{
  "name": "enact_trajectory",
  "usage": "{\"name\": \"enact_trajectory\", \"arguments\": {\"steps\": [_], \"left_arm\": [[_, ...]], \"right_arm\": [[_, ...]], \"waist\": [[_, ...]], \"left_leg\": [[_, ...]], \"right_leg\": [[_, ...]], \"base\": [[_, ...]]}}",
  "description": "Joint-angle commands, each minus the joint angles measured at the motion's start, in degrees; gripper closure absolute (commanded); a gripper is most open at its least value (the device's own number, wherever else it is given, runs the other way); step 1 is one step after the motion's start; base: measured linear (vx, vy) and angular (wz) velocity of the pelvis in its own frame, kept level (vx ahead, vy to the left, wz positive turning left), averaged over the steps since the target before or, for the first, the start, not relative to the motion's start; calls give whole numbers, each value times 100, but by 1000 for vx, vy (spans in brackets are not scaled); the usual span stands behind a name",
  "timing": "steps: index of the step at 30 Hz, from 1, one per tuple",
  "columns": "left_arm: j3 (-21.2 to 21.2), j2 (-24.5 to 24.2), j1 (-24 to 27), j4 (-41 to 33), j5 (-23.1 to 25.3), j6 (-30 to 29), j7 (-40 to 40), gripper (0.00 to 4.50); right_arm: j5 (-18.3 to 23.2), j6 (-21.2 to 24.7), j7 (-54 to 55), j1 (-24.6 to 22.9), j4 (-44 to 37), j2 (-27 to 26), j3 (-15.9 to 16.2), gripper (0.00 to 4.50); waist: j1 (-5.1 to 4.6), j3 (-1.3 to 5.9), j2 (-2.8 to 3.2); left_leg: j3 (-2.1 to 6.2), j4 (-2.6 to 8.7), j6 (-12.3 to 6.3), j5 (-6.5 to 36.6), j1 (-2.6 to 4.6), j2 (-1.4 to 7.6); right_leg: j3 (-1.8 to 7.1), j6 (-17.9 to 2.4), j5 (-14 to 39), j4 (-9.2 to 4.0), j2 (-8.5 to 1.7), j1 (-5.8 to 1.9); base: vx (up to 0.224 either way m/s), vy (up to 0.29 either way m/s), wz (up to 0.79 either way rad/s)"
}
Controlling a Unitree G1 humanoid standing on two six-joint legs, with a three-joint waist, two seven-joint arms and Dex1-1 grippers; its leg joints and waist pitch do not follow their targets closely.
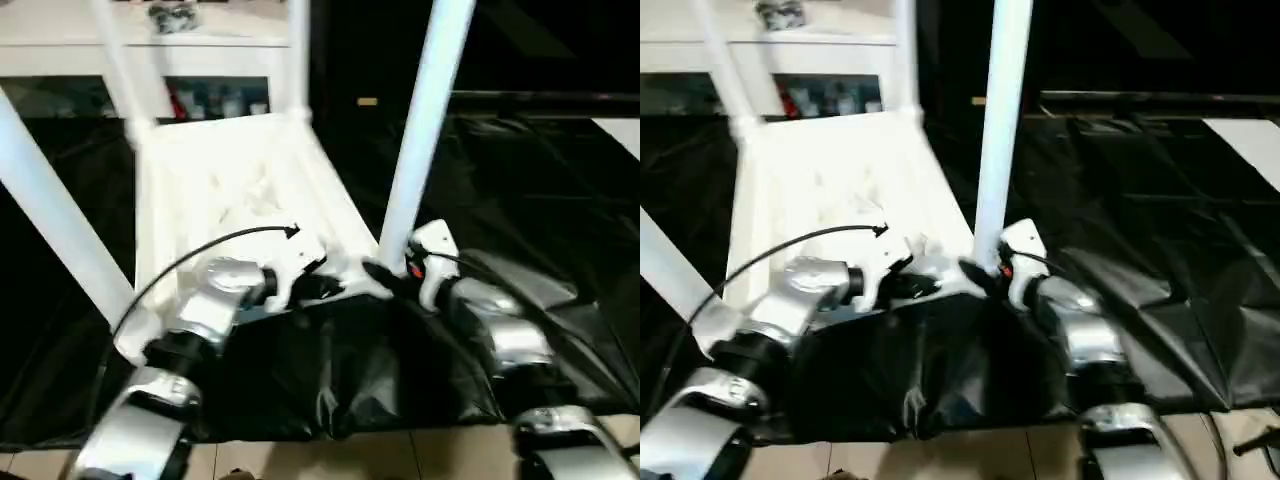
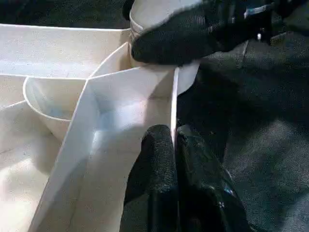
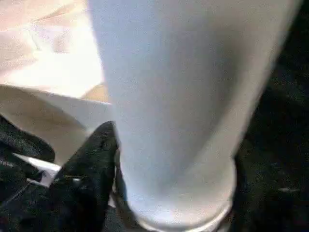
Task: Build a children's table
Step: Rotate leg to tighten
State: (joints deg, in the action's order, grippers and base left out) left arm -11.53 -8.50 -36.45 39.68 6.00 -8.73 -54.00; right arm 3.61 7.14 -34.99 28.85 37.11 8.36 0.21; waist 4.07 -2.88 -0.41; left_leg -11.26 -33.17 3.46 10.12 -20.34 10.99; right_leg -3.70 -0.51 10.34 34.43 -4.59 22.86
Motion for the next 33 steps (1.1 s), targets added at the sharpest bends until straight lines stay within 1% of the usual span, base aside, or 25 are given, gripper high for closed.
{"name": "enact_trajectory", "arguments": {"steps": [1, 2, 4, 5, 6, 7, 9, 10, 11, 12, 13, 14, 15, 17, 18, 19, 21, 22, 23, 26, 28, 33], "left_arm": [[-201, 568, -80, -222, -245, 118, 77, 450], [-203, 531, -62, -231, -254, 167, 1, 450], [-207, 479, -43, -246, -268, 219, -93, 450], [-218, 405, -27, -268, -293, 273, -208, 450], [-235, 338, -9, -304, -308, 284, -310, 450], [-247, 291, 4, -330, -319, 289, -380, 450], [-279, 157, 31, -385, -365, 352, -646, 450], [-285, 83, 40, -404, -386, 430, -795, 450], [-289, -31, 48, -428, -418, 513, -1012, 450], [-289, -35, 48, -428, -419, 515, -1019, 450], [-296, -140, 53, -448, -452, 564, -1228, 450], [-302, -203, 54, -461, -470, 583, -1350, 450], [-302, -231, 54, -463, -476, 594, -1407, 450], [-320, -345, 40, -447, -475, 604, -1588, 450], [-326, -411, 33, -440, -478, 595, -1695, 450], [-344, -490, 32, -446, -486, 584, -1837, 450], [-370, -579, 31, -447, -479, 574, -1983, 450], [-401, -646, 35, -445, -470, 601, -2096, 450], [-404, -667, 36, -441, -473, 610, -2134, 450], [-406, -743, 49, -444, -508, 617, -2301, 450], [-412, -812, 83, -497, -550, 604, -2494, 450], [-403, -842, 105, -530, -634, 564, -2596, 450]], "right_arm": [[-4, 90, -374, -45, -40, -556, 576, 84], [8, 84, -416, -44, -61, -532, 558, 59], [19, 53, -462, -42, -80, -492, 555, 54], [24, -34, -521, -40, -95, -419, 583, 43], [14, -95, -574, -42, -104, -350, 598, 43], [7, -133, -606, -43, -110, -303, 609, 43], [8, -205, -885, -73, -162, -124, 667, 43], [50, -220, -1114, -94, -208, -30, 693, 43], [116, -237, -1492, -134, -309, 124, 733, 43], [118, -237, -1506, -135, -313, 130, 735, 43], [194, -190, -1886, -176, -430, 269, 774, 43], [243, -147, -2119, -201, -506, 352, 802, 43], [267, -119, -2224, -210, -537, 385, 814, 43], [334, -78, -2623, -255, -648, 552, 902, 43], [370, -52, -2861, -274, -693, 642, 948, 58], [415, -9, -3118, -293, -744, 740, 998, 58], [459, 44, -3385, -303, -784, 835, 1049, 74], [479, 74, -3541, -307, -811, 896, 1091, 84], [486, 82, -3602, -308, -820, 920, 1108, 84], [497, 129, -3829, -308, -855, 1001, 1172, 115], [534, 218, -4012, -322, -925, 1070, 1233, 120], [545, 290, -4145, -357, -1003, 1099, 1280, 164]], "waist": [[12, 311, -78], [16, 316, -73], [15, 315, -67], [20, 318, -66], [23, 320, -74], [32, 326, -68], [46, 337, -68], [56, 338, -73], [82, 341, -77], [95, 347, -76], [100, 348, -83], [134, 359, -77], [157, 363, -62], [171, 362, -64], [187, 365, -57], [197, 370, -61], [217, 369, -58], [233, 367, -64], [240, 365, -65], [262, 358, -71], [264, 356, -75], [267, 362, -76]], "left_leg": [[142, 410, -179, 1576, 35, 217], [137, 407, -191, 1541, 31, 215], [135, 411, -201, 1536, 26, 219], [131, 406, -209, 1555, 39, 224], [130, 407, -211, 1538, 34, 226], [129, 403, -217, 1509, 33, 228], [117, 395, -264, 1360, 22, 232], [115, 392, -281, 1316, 23, 231], [100, 378, -352, 1268, 24, 226], [100, 376, -371, 1230, 27, 231], [99, 372, -386, 1172, 11, 229], [93, 363, -439, 1086, 7, 229], [83, 356, -478, 985, 14, 256], [84, 356, -486, 954, 7, 266], [83, 354, -491, 969, 13, 276], [82, 348, -495, 960, 17, 277], [74, 339, -515, 924, 7, 281], [75, 336, -497, 940, 9, 279], [74, 337, -487, 960, 9, 277], [73, 344, -415, 1033, 29, 283], [79, 350, -399, 1024, 17, 284], [83, 346, -380, 987, 7, 284]], "right_leg": [[253, -815, 2432, -561, -410, -191], [257, -864, 2301, -548, -407, -200], [258, -921, 2193, -535, -407, -206], [262, -955, 2152, -533, -413, -200], [263, -966, 2120, -528, -415, -206], [266, -986, 2063, -522, -421, -210], [270, -1069, 1731, -480, -410, -226], [267, -1090, 1650, -475, -407, -229], [269, -1124, 1548, -466, -411, -236], [270, -1129, 1500, -460, -412, -242], [268, -1136, 1422, -443, -406, -254], [261, -1159, 1280, -426, -394, -270], [259, -1237, 1070, -389, -389, -253], [245, -1314, 964, -370, -386, -255], [245, -1342, 938, -361, -386, -258], [243, -1356, 909, -354, -386, -257], [247, -1430, 802, -338, -392, -246], [245, -1430, 844, -339, -399, -245], [247, -1423, 883, -345, -405, -245], [252, -1386, 1075, -362, -412, -234], [251, -1371, 1088, -360, -413, -243], [249, -1378, 1032, -347, -419, -243]], "base": [[0, 0, 0], [0, 0, 0], [0, 0, 0], [0, 0, 0], [0, 0, 0], [0, 0, 0], [0, 0, 0], [0, 0, 0], [0, 0, 0], [0, 0, 0], [0, 0, 0], [0, 0, 0], [0, 0, 0], [0, 0, 0], [0, 0, 0], [0, 0, 0], [0, 0, 0], [0, 0, 0], [0, 0, 0], [0, 0, 0], [0, 0, 0], [0, 0, 0]]}}
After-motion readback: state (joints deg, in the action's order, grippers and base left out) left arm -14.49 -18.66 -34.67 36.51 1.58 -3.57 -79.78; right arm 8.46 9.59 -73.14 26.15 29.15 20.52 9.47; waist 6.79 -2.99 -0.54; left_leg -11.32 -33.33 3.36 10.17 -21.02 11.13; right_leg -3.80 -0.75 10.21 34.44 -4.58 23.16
